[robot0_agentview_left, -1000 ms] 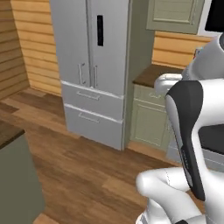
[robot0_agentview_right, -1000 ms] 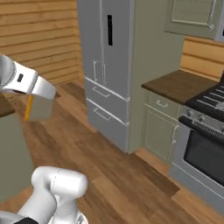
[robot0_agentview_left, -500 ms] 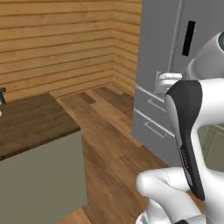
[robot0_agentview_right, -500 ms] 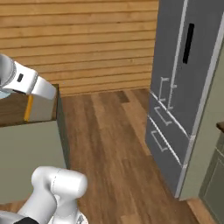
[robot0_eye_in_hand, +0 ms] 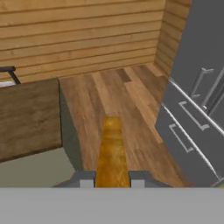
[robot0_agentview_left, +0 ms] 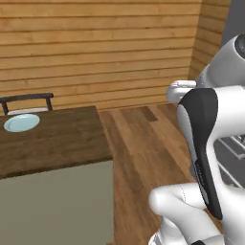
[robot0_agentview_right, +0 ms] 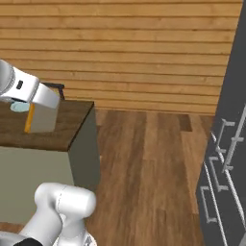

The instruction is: Start the toaster. Once the lever pops up, take the bread to the plate on the dining counter.

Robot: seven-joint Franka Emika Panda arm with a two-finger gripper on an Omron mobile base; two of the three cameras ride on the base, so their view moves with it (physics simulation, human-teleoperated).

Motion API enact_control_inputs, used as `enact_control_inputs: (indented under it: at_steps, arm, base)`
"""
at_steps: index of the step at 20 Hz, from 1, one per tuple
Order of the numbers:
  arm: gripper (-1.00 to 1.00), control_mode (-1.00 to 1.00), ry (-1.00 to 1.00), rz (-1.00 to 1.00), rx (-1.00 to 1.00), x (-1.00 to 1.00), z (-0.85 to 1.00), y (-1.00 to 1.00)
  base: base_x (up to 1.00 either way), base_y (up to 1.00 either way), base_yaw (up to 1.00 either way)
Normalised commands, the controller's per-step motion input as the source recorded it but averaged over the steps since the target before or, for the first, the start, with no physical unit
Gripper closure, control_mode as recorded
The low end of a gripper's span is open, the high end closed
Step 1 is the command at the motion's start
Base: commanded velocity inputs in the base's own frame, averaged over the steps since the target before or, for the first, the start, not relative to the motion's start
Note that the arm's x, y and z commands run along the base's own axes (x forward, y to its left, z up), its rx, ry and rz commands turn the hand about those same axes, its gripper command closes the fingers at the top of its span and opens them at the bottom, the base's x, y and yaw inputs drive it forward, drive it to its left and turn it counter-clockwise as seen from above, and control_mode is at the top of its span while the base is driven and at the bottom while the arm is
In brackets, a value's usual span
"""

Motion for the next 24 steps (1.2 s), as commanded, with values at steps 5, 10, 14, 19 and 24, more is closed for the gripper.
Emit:
enact_control_inputs:
  at_steps: [5,10,14,19,24]
  arm:
    - [1.0,1.0,0.0,0.0,0.0,0.0,0.0,0.0]
    - [1.0,1.0,0.0,0.0,0.0,0.0,0.0,0.0]
    - [1.0,1.0,0.0,0.0,0.0,0.0,0.0,0.0]
    - [1.0,1.0,0.0,0.0,0.0,0.0,0.0,0.0]
    - [1.0,1.0,0.0,0.0,0.0,0.0,0.0,0.0]
  base:
    - [0.71,-0.86,0.35]
    - [0.94,-0.59,0.28]
    - [1.0,-0.45,0.21]
    - [1.0,-0.41,0.2]
    - [1.0,-0.41,0.21]
